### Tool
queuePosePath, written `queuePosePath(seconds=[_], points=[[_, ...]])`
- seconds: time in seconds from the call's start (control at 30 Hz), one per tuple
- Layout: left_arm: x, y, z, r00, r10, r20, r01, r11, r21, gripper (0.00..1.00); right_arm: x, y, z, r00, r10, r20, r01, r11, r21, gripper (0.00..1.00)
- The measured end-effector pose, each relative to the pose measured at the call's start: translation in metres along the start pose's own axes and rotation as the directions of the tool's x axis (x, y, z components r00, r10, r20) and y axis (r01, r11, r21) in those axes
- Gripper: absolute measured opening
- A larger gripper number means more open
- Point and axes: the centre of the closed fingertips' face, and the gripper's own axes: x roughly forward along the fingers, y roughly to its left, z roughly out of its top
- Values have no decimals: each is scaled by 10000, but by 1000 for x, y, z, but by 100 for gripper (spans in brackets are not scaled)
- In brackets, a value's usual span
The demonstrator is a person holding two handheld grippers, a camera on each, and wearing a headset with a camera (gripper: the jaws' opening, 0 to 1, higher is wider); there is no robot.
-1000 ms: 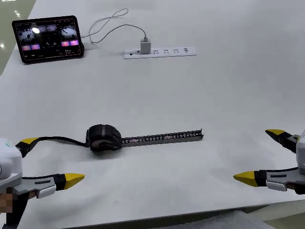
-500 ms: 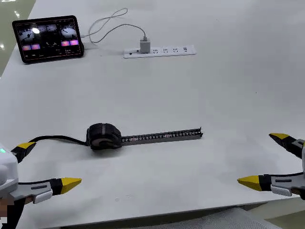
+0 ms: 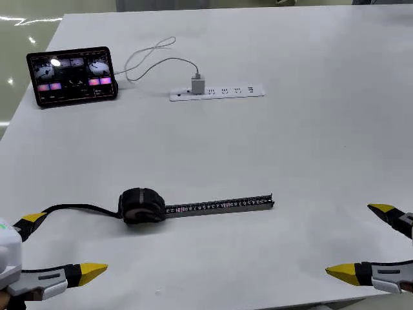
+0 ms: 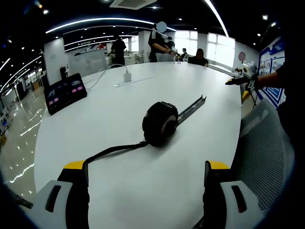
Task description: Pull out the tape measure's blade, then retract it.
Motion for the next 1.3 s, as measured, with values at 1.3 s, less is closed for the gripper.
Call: queuePosePath(seconds=[1.3], points=[[30,-32,50,9973,-562,464,565,9984,-46,99,-2,-17,22,9934,596,-979,-747,9846,-1579,99]])
